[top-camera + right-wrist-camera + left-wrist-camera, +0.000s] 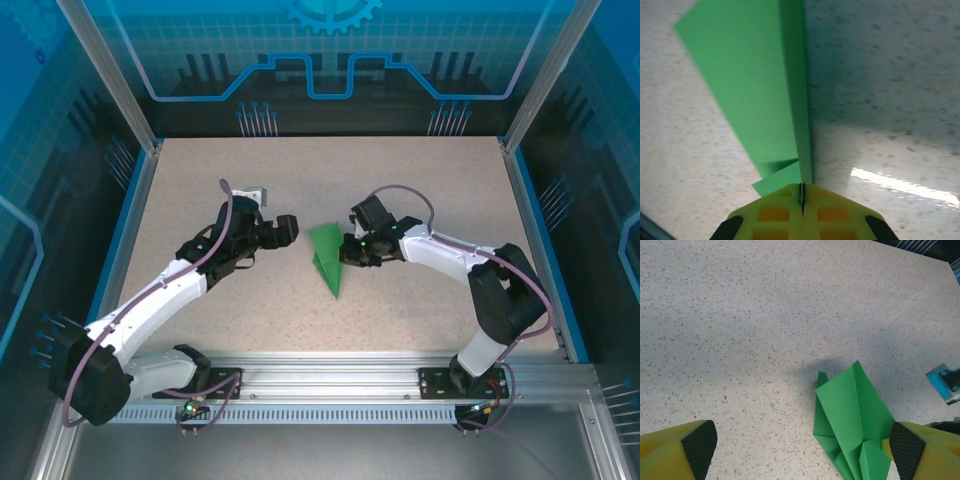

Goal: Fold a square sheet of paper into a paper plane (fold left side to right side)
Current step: Place the paper plane at the center of the table.

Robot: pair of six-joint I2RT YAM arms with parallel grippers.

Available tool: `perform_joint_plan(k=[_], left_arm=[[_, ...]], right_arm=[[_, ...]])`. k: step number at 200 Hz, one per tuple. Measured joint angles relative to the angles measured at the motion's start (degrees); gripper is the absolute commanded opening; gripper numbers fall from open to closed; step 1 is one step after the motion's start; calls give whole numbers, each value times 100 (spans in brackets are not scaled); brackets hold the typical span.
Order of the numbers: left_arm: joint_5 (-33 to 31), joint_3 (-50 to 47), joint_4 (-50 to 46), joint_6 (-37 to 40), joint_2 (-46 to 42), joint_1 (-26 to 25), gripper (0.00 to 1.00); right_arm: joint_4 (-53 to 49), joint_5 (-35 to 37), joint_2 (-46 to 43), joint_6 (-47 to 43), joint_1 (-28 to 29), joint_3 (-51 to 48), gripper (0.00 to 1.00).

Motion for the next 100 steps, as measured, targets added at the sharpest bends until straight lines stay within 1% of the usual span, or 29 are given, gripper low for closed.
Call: perform_joint_plan(k=[65, 79, 100], left_arm=[[-2, 0, -109, 4, 2, 0, 94], [-2, 0, -116, 4, 17, 0, 94], [-4, 0, -118, 4, 61, 0, 95]], right_arm=[[-136, 409, 13, -382, -184, -114, 0], [-201, 498, 13, -439, -216, -118, 4], [-269, 564, 13, -509, -236, -118, 15]])
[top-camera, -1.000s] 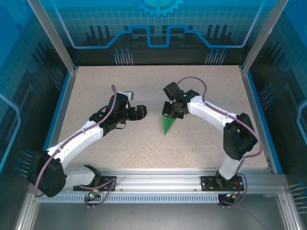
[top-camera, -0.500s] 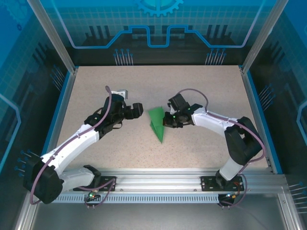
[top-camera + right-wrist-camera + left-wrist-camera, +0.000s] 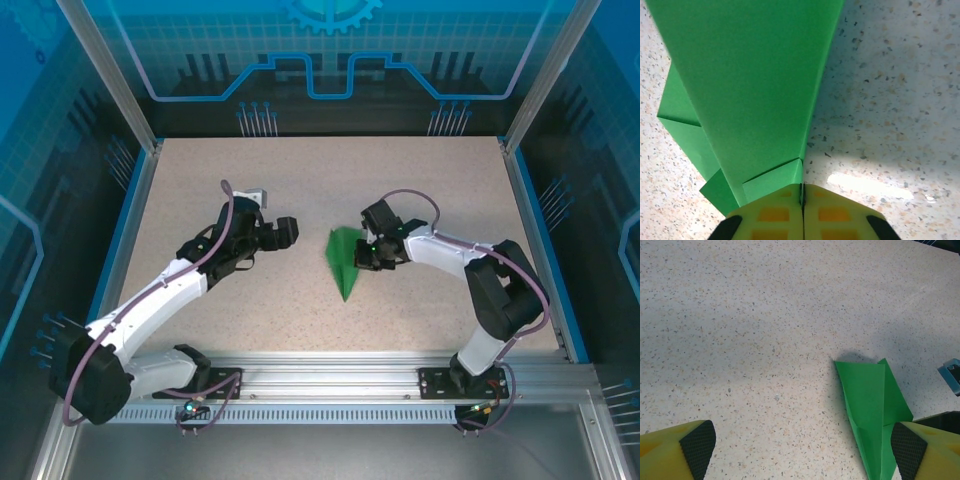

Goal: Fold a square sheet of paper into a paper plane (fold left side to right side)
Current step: Place the paper plane at the center of the table, then pick up the paper plane at the center of the table.

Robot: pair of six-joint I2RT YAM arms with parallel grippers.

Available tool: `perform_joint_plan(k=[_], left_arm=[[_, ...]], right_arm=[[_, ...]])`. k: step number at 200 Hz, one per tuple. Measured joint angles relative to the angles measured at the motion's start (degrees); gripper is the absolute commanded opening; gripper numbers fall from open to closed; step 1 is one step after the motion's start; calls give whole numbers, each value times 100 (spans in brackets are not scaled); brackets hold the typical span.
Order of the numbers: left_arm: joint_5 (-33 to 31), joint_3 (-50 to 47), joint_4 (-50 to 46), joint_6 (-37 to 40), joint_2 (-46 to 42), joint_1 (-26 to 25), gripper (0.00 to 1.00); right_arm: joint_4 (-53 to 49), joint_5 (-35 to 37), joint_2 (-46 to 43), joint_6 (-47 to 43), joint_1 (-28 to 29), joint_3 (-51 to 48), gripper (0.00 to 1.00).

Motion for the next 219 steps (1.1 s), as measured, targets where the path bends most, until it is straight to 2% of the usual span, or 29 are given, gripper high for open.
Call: perform_joint_plan(k=[30, 70, 98, 130, 175, 219], left_arm=[[-37, 2, -4, 2, 9, 2, 95], [-39, 2, -4, 7, 9, 9, 98], [-63, 9, 0, 24, 9, 11, 99], [-208, 9, 2, 22, -2, 13, 99], [-249, 9, 2, 24, -57, 17, 99], [-249, 9, 2, 24, -68, 17, 99]], right_arm=[[-116, 68, -2, -90, 0, 24, 34], [-734, 452, -269, -308, 59, 328, 53], [-1137, 710, -455, -435, 358, 743, 63], [-1283, 680, -363, -463, 669, 894, 67], [-1333, 533, 350, -461, 844, 1025, 67], [-1331, 487, 737, -385, 848, 1167, 52]])
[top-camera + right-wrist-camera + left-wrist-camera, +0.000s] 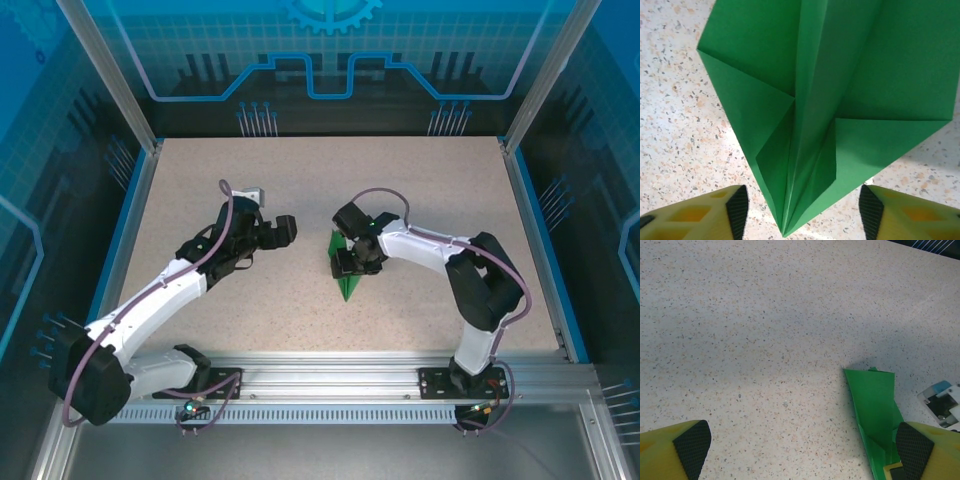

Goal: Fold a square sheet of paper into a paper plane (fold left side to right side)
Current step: Pick up the paper plane at the center of the table.

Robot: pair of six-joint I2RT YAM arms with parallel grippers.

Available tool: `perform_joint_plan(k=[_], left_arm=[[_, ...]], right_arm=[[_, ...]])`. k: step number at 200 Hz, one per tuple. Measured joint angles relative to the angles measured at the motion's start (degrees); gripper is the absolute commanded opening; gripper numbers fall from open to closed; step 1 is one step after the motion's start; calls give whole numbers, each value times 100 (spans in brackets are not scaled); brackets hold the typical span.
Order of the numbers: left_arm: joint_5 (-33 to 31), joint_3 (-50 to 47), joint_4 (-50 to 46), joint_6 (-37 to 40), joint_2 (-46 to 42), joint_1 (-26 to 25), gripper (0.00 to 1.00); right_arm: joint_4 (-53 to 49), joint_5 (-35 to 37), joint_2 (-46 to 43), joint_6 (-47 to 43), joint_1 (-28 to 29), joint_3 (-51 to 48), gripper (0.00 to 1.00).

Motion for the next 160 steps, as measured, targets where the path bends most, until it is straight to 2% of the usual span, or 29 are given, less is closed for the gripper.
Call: perform_joint_plan(k=[35, 49, 65, 83, 124, 160], left_arm=[[0, 0, -4, 0, 0, 0, 99], [0, 0, -4, 2, -4, 0, 99], [0, 0, -4, 7, -7, 0, 99], [0, 0, -4, 20, -9, 0, 99], [2, 0, -26, 68, -11, 0, 99], [28, 4, -35, 131, -9, 0, 99]], right_arm=[[13, -2, 232, 55, 0, 101, 42], [13, 0, 293, 83, 0, 101, 34], [11, -2, 332, 72, 0, 101, 19], [-15, 0, 337, 122, 0, 125, 10], [-225, 63, 337, 92, -94, 527, 7], [-704, 313, 485, -13, -560, 1314, 8]])
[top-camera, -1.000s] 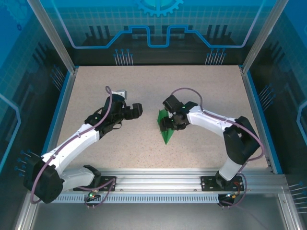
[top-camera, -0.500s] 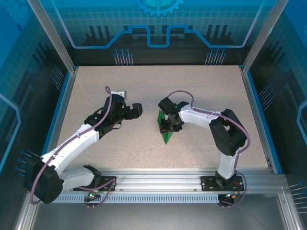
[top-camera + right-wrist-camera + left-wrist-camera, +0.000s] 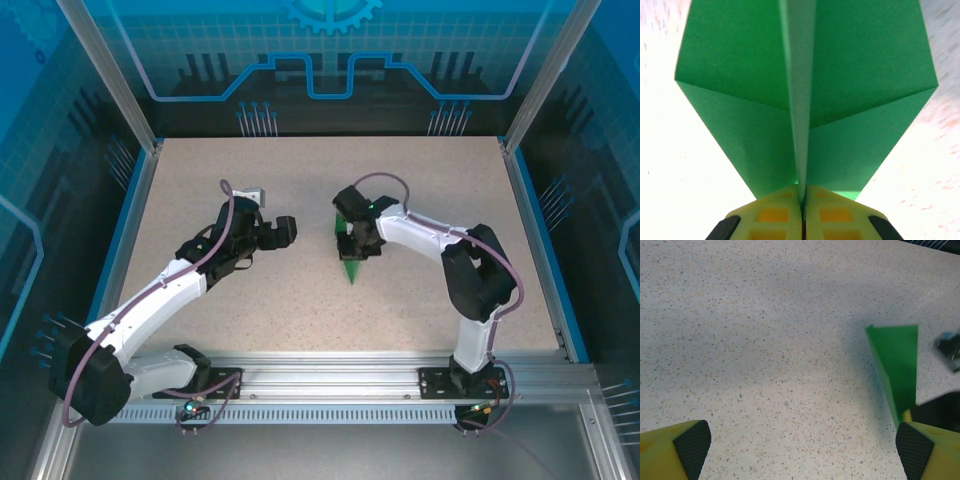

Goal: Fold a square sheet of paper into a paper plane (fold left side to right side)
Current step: Pick up the paper plane at the center of the table, then place the paper plane at the center of the table.

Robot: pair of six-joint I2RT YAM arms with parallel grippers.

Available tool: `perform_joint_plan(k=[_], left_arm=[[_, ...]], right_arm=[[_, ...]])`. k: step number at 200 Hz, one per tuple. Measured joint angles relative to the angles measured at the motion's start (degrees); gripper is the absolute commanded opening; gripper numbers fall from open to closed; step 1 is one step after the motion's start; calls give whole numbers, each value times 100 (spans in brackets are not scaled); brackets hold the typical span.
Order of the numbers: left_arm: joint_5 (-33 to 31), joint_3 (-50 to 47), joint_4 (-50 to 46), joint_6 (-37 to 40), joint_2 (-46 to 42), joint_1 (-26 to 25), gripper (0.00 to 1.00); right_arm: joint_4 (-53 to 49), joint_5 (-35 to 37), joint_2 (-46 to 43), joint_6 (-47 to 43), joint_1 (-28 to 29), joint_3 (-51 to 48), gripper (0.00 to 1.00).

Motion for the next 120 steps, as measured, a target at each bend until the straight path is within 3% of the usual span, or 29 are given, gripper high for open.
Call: perform_joint_plan(k=[58, 120], left_arm=[[188, 120, -146, 2, 70, 4, 99], [302, 199, -269, 24, 133, 4, 99]], right_arm=[[-485, 254, 1060, -199, -656, 1342, 8], [-796, 315, 1668, -380, -739, 1740, 10]])
